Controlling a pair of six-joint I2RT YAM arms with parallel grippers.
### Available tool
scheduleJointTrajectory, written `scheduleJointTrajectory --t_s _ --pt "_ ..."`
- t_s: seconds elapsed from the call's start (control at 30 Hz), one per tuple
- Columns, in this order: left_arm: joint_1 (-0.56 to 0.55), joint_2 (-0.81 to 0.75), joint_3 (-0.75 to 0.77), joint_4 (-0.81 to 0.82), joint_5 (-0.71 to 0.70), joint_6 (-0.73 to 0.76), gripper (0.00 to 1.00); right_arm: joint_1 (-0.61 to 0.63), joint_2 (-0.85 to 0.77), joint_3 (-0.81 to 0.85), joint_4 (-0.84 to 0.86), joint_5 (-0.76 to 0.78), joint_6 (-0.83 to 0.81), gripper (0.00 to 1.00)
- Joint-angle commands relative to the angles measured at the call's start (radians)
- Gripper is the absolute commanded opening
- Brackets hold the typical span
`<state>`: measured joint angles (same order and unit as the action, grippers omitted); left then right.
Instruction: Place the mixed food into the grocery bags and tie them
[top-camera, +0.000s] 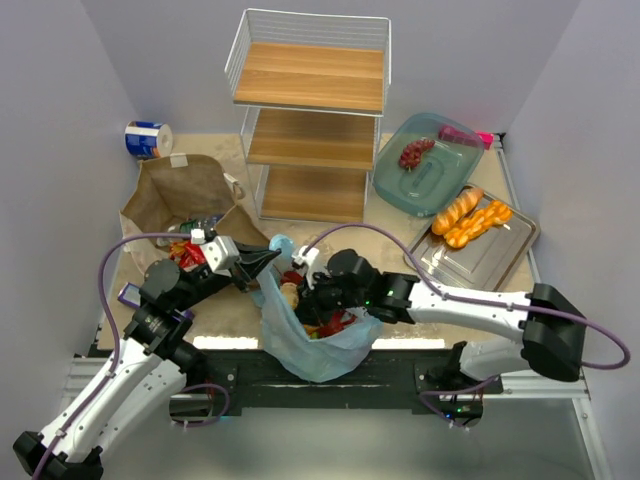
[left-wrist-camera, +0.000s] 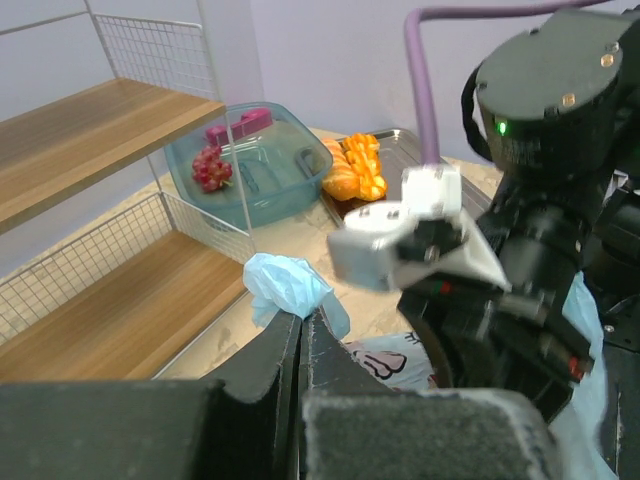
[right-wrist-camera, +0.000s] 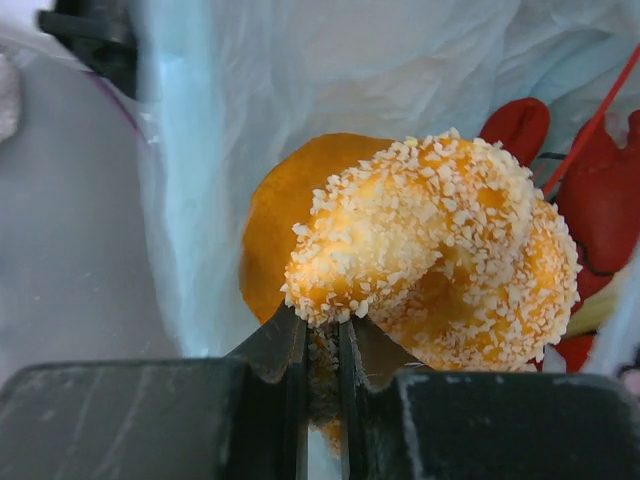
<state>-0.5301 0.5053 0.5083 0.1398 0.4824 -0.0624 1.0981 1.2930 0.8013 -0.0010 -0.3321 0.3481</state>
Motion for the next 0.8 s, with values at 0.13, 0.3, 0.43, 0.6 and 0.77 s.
scheduleJointTrajectory --t_s 0.13,0.3,0.43,0.6,0.77 --pt "0.007 -0.037 -0.007 0.038 -0.028 0.004 0.0 0.086 0.178 0.119 0.004 0.423 0.121 0.0" --pt "0.007 -0.03 0.004 0.008 -0.117 0.013 0.0 0.098 0.114 0.165 -0.095 0.358 0.121 0.5" --pt "0.007 -0.007 0.019 -0.023 -0.136 0.022 0.0 0.098 -0.004 0.193 -0.238 0.335 0.138 0.69" --pt "0.007 -0.001 0.024 -0.037 -0.162 0.026 0.0 0.098 -0.148 0.303 -0.509 0.378 0.233 0.76" --pt "0.007 0.006 0.025 -0.042 -0.177 0.033 0.0 0.098 -0.218 0.42 -0.841 0.58 0.442 0.79"
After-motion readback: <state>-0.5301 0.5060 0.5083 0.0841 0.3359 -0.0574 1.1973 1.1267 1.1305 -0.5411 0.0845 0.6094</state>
